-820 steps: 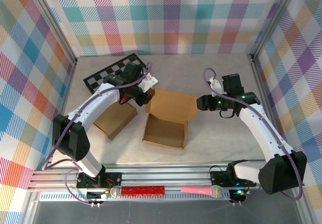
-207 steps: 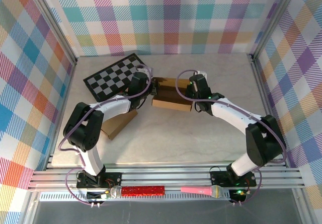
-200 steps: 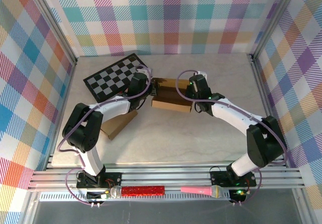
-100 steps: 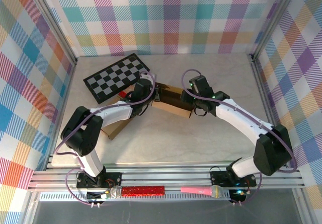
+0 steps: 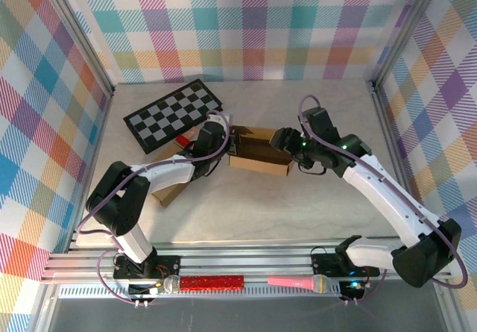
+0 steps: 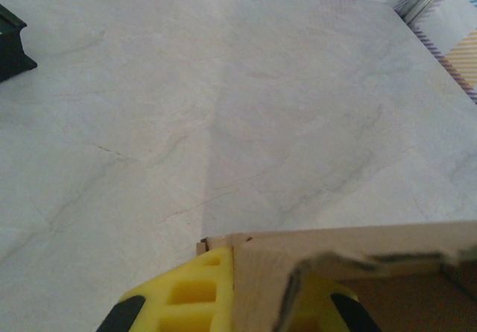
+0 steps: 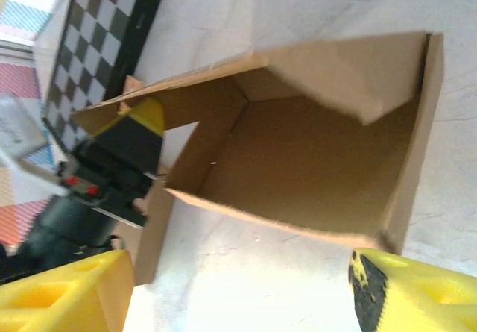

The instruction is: Fold the paper box

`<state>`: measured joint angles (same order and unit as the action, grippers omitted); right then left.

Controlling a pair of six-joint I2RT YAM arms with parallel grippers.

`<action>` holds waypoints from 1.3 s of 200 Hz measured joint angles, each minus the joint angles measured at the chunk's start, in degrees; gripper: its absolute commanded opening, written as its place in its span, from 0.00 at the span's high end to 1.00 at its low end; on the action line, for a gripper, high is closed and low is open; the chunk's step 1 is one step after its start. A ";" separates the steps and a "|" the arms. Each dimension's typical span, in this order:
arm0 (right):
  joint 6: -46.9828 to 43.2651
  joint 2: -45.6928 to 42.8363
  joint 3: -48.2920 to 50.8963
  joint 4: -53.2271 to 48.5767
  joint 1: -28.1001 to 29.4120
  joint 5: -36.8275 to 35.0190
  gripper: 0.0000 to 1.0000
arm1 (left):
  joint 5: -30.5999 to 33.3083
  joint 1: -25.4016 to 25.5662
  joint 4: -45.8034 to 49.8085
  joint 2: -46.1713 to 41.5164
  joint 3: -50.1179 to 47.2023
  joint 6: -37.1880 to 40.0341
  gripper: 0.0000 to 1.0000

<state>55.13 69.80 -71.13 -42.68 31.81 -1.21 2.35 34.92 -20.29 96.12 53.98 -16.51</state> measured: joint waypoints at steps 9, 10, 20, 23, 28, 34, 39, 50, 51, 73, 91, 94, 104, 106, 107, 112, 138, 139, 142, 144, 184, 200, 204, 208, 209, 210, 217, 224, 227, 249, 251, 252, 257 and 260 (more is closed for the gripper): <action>0.63 -0.02 -1.49 -0.42 -0.81 1.03 0.25 | 0.24 0.15 -0.24 -0.20 -0.33 0.00 1.00; 0.68 -0.02 -1.60 -0.42 -0.87 1.14 0.25 | 0.28 0.17 -0.26 -0.22 -0.37 0.00 1.00; 1.36 0.00 -3.06 -0.87 -2.05 2.27 0.26 | 0.33 0.37 -0.55 -0.42 -0.68 -0.02 1.00; 1.49 0.00 -3.43 -1.01 -2.36 2.54 0.26 | 0.35 0.46 -0.68 -0.46 -0.76 0.00 1.00; 1.70 0.00 -4.02 -1.27 -2.95 3.10 0.26 | 0.39 0.59 -0.83 -0.55 -0.94 0.00 1.00; 2.16 0.00 -4.68 -1.60 -3.63 3.76 0.26 | 0.42 0.70 -0.87 -0.66 -1.09 0.00 1.00; 2.54 0.00 -5.07 -1.79 -4.17 4.24 0.26 | 0.48 0.85 -0.92 -0.72 -1.14 0.00 1.00; 3.19 0.00 -5.55 -2.05 -5.44 5.31 0.27 | 0.59 1.05 -1.03 -0.74 -1.20 0.00 1.00; 3.21 0.00 -5.57 -2.08 -5.53 5.38 0.27 | 0.59 1.07 -1.03 -0.74 -1.20 0.00 1.00; 4.44 0.02 -5.88 -3.06 -8.35 7.19 0.28 | 0.76 1.25 -1.07 -0.74 -1.25 0.00 1.00; 5.31 0.33 -6.29 -4.59 -11.52 8.90 0.30 | 0.79 1.33 -1.07 -0.76 -1.25 0.00 1.00; 5.38 0.46 -6.32 -4.87 -12.15 9.25 0.30 | 0.79 1.36 -1.07 -0.76 -1.25 0.00 1.00; 5.84 1.07 -6.32 -5.75 -14.40 10.40 0.31 | 0.79 1.42 -1.07 -0.79 -1.25 0.00 1.00; 5.90 1.29 -6.23 -5.77 -14.95 10.69 0.31 | 0.79 1.44 -1.07 -0.81 -1.27 0.00 1.00; 5.92 1.33 -6.21 -5.79 -15.10 10.84 0.31 | 0.79 1.42 -1.07 -0.83 -1.27 0.00 1.00; 6.03 1.79 -5.92 -5.84 -16.22 11.67 0.32 | 0.79 1.44 -1.07 -0.85 -1.33 0.00 1.00; 7.17 5.16 -1.33 -3.82 -20.94 16.81 0.34 | 0.76 1.55 -1.53 -1.40 -2.19 0.00 1.00; 7.21 5.33 -1.18 -3.78 -21.03 16.92 0.34 | 0.76 1.57 -1.51 -1.44 -2.23 0.00 1.00; 7.26 5.86 -0.74 -3.63 -21.38 17.42 0.34 | 0.76 1.64 -1.53 -1.51 -2.34 0.00 1.00; 7.37 6.27 -0.46 -3.54 -21.59 17.73 0.34 | 0.76 1.66 -1.62 -1.55 -2.40 0.02 1.00; 7.37 14.82 -0.63 -2.27 -24.28 22.95 0.35 | 0.74 2.10 -2.43 -2.03 -3.21 0.00 1.00; 6.58 18.25 -3.50 -2.51 -24.92 25.00 0.35 | 0.72 2.23 -2.40 -2.23 -3.28 0.00 1.00; 6.38 19.21 -4.55 -2.62 -25.05 25.57 0.35 | 0.74 2.25 -2.43 -2.27 -3.34 0.00 1.00; 5.99 20.00 -5.38 -2.67 -25.11 26.14 0.36 | 0.74 2.29 -2.43 -2.34 -3.41 0.00 1.00; 5.92 20.28 -5.68 -2.64 -25.11 26.34 0.36 | 0.76 2.29 -2.43 -2.34 -3.43 0.00 1.00; 5.90 20.44 -5.84 -2.64 -25.11 26.43 0.36 | 0.76 2.29 -2.43 -2.34 -3.45 0.00 1.00; 5.42 21.66 -7.06 -2.60 -25.11 27.41 0.36 | 0.76 2.40 -2.51 -2.43 -3.61 0.00 1.00; 5.01 22.40 -7.56 -2.56 -25.11 28.33 0.37 | 0.76 2.49 -2.60 -2.49 -3.74 0.00 1.00; 4.81 22.53 -7.58 -2.54 -25.11 28.65 0.38 | 0.74 2.54 -2.62 -2.49 -3.82 0.00 1.00; 3.93 22.49 -6.03 -3.04 -24.87 31.19 0.40 | 0.76 2.93 -3.06 -2.64 -4.46 -0.15 0.98; 3.93 22.45 -5.70 -3.06 -24.81 31.41 0.40 | 0.76 2.95 -3.15 -2.67 -4.52 -0.17 0.98; 3.93 22.43 -5.57 -3.06 -24.79 31.50 0.40 | 0.76 2.95 -3.26 -2.69 -4.63 -0.20 0.98; 3.93 22.23 -4.66 -2.95 -24.63 31.91 0.41 | 0.79 3.08 -3.67 -2.75 -4.96 -0.26 0.98; 3.93 22.05 -4.04 -2.95 -24.50 32.15 0.41 | 0.79 3.10 -3.85 -2.78 -5.16 -0.39 0.98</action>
<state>59.07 91.85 -75.18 -45.63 7.31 30.94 3.14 38.02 -24.14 93.34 48.82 -16.91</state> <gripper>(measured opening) 0.602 0.048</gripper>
